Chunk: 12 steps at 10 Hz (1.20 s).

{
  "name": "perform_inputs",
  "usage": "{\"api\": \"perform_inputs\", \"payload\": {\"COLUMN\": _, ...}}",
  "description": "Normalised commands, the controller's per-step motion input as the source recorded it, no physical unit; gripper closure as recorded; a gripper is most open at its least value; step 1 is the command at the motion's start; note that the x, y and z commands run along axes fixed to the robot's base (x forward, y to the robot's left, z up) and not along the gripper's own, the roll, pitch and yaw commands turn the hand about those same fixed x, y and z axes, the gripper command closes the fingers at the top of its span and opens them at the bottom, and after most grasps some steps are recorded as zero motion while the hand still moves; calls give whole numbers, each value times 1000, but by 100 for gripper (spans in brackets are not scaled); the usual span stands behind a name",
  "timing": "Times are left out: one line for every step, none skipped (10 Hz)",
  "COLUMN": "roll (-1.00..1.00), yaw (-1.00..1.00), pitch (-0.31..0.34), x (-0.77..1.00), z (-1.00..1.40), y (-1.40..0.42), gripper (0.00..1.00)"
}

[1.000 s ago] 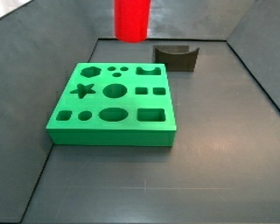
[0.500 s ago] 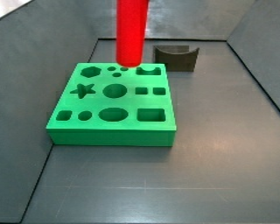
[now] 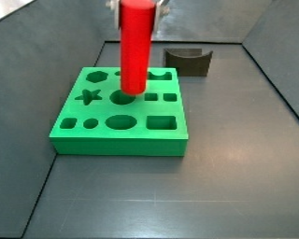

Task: Pick up the round object. Move up. Place the round object on the fixture. Regrasp the round object. Move to above the board. Insert the round object.
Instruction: Insert the round object.

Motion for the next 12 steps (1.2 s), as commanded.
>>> {"api": "perform_inputs", "payload": {"roll": -21, "yaw": 311, "pitch": -201, "x": -311, "z": -226, "y": 0, "gripper": 100}}
{"api": "perform_inputs", "payload": {"roll": -30, "yaw": 303, "pitch": -141, "x": -334, "z": -203, "y": 0, "gripper": 100}}
{"api": "perform_inputs", "payload": {"roll": 0, "yaw": 314, "pitch": -60, "x": -231, "z": -134, "y": 0, "gripper": 100}}
{"api": "perform_inputs", "payload": {"roll": -60, "yaw": 197, "pitch": -26, "x": -289, "z": -206, "y": 0, "gripper": 100}}
{"api": "perform_inputs", "payload": {"roll": -86, "yaw": 100, "pitch": -67, "x": -320, "z": -246, "y": 0, "gripper": 100}}
{"api": "perform_inputs", "payload": {"roll": -123, "yaw": 80, "pitch": -63, "x": -223, "z": -234, "y": -40, "gripper": 100}}
{"api": "perform_inputs", "payload": {"roll": -134, "yaw": 40, "pitch": -39, "x": -63, "z": -280, "y": -74, "gripper": 100}}
{"api": "perform_inputs", "payload": {"roll": -99, "yaw": 0, "pitch": -20, "x": 0, "z": -426, "y": -31, "gripper": 100}}
{"api": "perform_inputs", "payload": {"roll": -79, "yaw": 0, "pitch": -9, "x": 37, "z": -531, "y": -6, "gripper": 100}}
{"api": "perform_inputs", "payload": {"roll": -67, "yaw": 0, "pitch": 0, "x": 129, "z": -537, "y": -31, "gripper": 100}}
{"api": "perform_inputs", "payload": {"roll": -67, "yaw": -6, "pitch": 0, "x": 106, "z": -546, "y": -17, "gripper": 100}}
{"api": "perform_inputs", "payload": {"roll": -77, "yaw": -6, "pitch": -10, "x": 49, "z": -560, "y": -17, "gripper": 100}}
